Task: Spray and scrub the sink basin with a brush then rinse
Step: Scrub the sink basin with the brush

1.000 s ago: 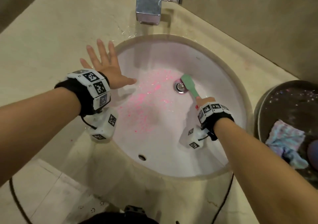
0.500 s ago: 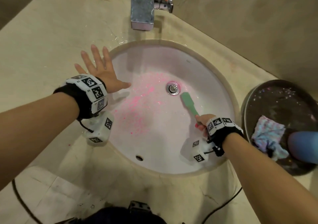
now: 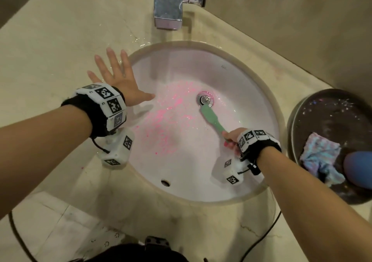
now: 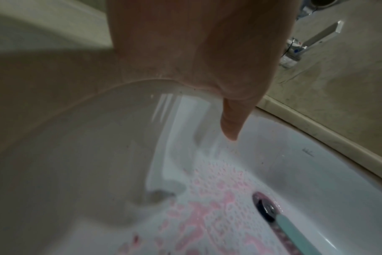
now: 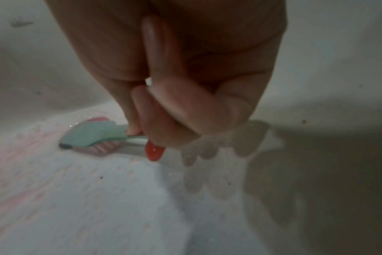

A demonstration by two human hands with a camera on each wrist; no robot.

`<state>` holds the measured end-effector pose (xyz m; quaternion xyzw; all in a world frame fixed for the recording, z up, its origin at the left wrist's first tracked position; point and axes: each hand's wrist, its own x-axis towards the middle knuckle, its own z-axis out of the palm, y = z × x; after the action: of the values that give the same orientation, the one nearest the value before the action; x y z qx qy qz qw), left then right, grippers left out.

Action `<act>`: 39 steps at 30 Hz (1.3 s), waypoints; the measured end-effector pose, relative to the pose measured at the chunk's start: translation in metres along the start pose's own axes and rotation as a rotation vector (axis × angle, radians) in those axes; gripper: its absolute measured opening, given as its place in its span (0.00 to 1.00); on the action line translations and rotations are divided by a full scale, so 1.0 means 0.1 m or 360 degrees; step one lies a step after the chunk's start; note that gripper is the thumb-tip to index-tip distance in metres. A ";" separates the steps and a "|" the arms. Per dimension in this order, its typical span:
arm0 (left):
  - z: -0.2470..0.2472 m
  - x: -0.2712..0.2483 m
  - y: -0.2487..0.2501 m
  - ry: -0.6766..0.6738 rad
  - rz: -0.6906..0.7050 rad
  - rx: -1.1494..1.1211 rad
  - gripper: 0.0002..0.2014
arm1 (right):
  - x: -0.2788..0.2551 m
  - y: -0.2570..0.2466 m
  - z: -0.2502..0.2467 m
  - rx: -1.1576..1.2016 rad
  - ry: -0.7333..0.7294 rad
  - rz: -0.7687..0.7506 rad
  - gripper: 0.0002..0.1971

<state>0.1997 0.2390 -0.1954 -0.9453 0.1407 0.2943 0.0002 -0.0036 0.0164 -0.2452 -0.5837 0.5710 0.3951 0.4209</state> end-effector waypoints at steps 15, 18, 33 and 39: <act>0.02 0.01 0.00 0.0020 -0.0005 0.0011 0.63 | 0.01 -0.13 -0.15 0.0171 0.0271 -0.0094 0.22; 0.01 0.00 0.00 0.0015 -0.0005 0.0000 0.63 | -0.07 -0.09 -0.14 0.0128 0.0092 -0.0012 0.21; 0.01 0.00 0.02 0.0015 -0.0021 0.0024 0.63 | -0.01 0.01 -0.15 0.0263 0.0142 -0.0083 0.18; 0.00 -0.01 0.01 0.0013 -0.0006 0.0015 0.63 | -0.09 0.01 0.13 -0.0578 -0.0192 -0.0146 0.21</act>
<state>0.1986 0.2380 -0.1952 -0.9467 0.1404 0.2899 0.0047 -0.0047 0.0321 -0.2412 -0.6507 0.4370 0.5063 0.3595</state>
